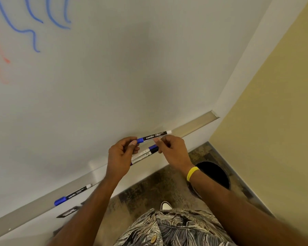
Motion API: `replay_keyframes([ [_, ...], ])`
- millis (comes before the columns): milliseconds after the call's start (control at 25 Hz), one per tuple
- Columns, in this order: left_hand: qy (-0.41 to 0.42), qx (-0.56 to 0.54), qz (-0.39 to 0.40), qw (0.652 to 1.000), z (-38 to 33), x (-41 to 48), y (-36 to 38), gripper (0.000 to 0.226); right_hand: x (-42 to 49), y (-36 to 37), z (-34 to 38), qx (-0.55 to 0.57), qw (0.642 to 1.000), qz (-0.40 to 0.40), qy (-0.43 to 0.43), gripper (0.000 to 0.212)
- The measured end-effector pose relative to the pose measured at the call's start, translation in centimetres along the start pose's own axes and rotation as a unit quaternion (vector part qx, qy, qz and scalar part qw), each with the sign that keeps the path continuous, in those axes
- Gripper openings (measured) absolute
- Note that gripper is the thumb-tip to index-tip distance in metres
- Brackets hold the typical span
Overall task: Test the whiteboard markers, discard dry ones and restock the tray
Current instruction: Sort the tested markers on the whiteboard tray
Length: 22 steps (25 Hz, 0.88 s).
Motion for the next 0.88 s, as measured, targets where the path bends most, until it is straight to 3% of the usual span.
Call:
replay_keyframes([
  [120,0.082,0.102,0.058,0.990,-0.3,-0.1,1.8,0.022,-0.7,-1.6,1.7,-0.107,0.977,-0.039,-0.178,0.018],
  [200,0.085,0.118,0.097,0.985,0.1,-0.8,3.8,0.025,-1.3,-0.2,-0.1,-0.175,0.964,0.034,-0.196,0.028],
  [280,0.055,0.112,0.131,0.983,0.9,-1.4,6.2,0.024,-2.0,1.0,-3.7,-0.213,0.958,0.126,-0.142,0.038],
  [360,0.046,0.129,0.167,0.977,1.8,-2.1,8.6,0.023,-2.9,0.7,-6.5,-0.228,0.956,0.156,-0.101,0.034],
  [480,0.052,0.164,0.207,0.963,3.3,-3.1,11.4,0.032,-4.2,-1.5,-11.2,-0.240,0.963,0.123,-0.022,0.029],
  [640,0.119,0.229,0.293,0.921,4.2,-5.4,15.9,0.043,-6.9,-6.6,-20.5,-0.267,0.952,0.082,0.126,0.027],
  [880,0.174,0.271,0.361,0.875,4.4,-6.9,21.8,0.048,-6.9,-13.0,-25.7,-0.304,0.935,0.012,0.184,0.030],
])
Point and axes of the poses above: each hand's wrist, its own x-axis towards the middle knuckle, its own y-axis out of the palm, z = x × y, the point moved 10 cm from there along x, towards the middle knuckle, and after that the axes turned 13 degrees about -z, right-handed, at the moved point
